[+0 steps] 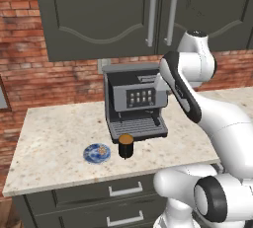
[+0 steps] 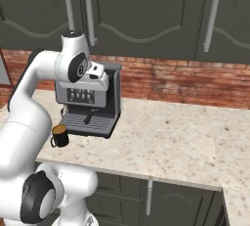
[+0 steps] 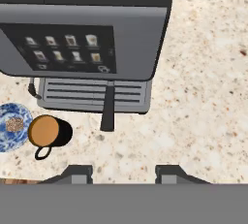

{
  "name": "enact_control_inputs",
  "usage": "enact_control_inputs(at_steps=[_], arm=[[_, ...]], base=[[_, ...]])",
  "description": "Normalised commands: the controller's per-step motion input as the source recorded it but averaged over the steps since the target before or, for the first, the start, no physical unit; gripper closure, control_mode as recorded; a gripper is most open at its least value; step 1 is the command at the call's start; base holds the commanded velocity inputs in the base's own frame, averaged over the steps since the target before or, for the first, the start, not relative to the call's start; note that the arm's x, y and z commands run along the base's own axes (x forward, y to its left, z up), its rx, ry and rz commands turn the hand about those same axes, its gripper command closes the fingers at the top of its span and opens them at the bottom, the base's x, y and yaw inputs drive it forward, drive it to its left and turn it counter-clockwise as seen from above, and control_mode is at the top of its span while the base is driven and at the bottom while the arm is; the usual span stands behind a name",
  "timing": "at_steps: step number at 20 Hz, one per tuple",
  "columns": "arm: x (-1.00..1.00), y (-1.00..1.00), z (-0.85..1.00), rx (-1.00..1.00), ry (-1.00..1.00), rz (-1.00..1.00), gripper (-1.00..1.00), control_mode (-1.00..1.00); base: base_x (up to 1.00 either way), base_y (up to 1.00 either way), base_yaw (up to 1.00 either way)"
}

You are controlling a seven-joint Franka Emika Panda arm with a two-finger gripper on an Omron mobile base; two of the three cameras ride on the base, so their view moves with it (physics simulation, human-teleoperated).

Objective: Take a sugar cube from the saucer and place it inside the coffee. Then, grab milk from the fridge and place it next to the coffee on the counter to sweeten the coffee.

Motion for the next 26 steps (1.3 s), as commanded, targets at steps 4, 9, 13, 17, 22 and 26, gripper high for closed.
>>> enact_control_inputs(at_steps=[4,9,13,17,22,26], arm=[[0.08,0.06,0.13,-0.03,0.07,0.01,-1.00,-1.00],[-0.11,0.03,0.00,-0.02,-0.07,0.00,-1.00,-1.00],[0.04,0.00,0.00,0.00,0.03,0.00,-1.00,-1.00],[-0.28,0.36,0.00,-0.01,-0.05,0.03,-1.00,-1.00],[-0.63,0.98,-0.29,-0.01,0.00,0.05,-1.00,-1.00],[-0.67,1.00,-0.57,-0.04,0.00,0.06,-1.00,-1.00]], base=[[0.00,0.00,0.00],[0.00,0.00,0.00],[0.00,0.00,0.00],[0.00,0.00,0.00],[0.00,0.00,0.00],[0.00,0.00,0.00]])
